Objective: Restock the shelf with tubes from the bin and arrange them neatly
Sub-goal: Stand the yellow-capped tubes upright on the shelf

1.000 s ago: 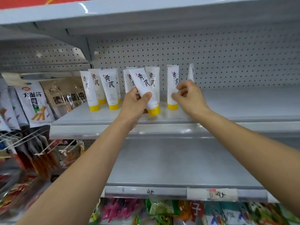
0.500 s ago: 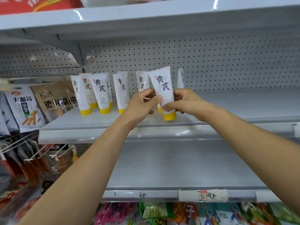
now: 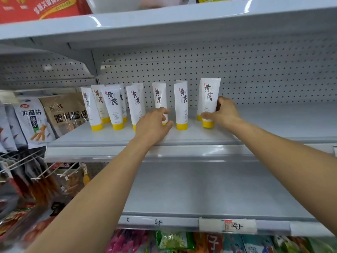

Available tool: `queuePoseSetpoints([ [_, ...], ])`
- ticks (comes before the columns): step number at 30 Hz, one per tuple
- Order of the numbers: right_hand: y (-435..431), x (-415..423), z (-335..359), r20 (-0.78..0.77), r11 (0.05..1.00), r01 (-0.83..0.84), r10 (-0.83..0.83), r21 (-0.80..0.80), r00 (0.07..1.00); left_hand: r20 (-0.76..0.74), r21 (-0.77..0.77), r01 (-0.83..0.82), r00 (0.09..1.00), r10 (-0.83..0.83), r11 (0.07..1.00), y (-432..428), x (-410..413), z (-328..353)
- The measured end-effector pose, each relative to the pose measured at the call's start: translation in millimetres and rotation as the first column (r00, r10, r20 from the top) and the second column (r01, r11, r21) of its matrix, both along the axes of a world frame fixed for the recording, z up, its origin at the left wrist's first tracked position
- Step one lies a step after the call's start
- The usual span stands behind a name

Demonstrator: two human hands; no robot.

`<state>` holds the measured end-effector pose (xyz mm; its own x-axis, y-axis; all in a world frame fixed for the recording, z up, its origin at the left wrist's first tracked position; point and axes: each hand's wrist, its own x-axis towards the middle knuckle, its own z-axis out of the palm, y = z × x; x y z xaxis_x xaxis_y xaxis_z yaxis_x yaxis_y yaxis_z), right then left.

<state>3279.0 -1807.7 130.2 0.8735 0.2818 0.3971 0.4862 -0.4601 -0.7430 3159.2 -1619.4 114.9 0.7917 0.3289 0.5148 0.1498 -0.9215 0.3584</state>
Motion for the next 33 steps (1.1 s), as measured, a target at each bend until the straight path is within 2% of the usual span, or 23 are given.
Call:
queuePoseSetpoints([
  [14, 9, 9, -9, -0.037, 0.988, 0.034, -0.040, -0.153, 0.999, -0.057, -0.066, -0.033, 0.998, 0.029, 0.997, 10, 4, -2],
  [17, 9, 1, -9, -0.062, 0.982, 0.064, -0.076, -0.177, 0.995, -0.073, -0.081, -0.031, 0.997, 0.025, 0.996, 12, 1, 0],
  [19, 8, -10, -11, -0.059, 0.967, 0.139, -0.155, -0.213, 0.986, -0.065, -0.084, -0.032, 0.998, 0.026, 0.996, 12, -4, 0],
  [21, 6, -26, -15, 0.046, 0.924, 0.260, -0.257, -0.280, 0.965, -0.036, -0.077, -0.022, 0.999, 0.019, 0.997, 11, -13, -2],
  [23, 5, -47, -19, 0.183, 0.894, 0.316, -0.270, -0.316, 0.945, 0.027, -0.060, 0.003, 1.000, -0.001, 0.998, 9, -26, -7],
  [27, 6, -92, -28, 0.384, 0.889, 0.288, -0.142, -0.357, 0.912, 0.103, -0.015, 0.047, 0.994, -0.045, 0.999, 6, -58, -17],
  [33, 33, -166, -55, 0.524, 0.898, 0.206, 0.033, -0.389, 0.851, 0.071, 0.033, 0.069, 0.995, -0.071, 0.997, 27, -126, -44],
])
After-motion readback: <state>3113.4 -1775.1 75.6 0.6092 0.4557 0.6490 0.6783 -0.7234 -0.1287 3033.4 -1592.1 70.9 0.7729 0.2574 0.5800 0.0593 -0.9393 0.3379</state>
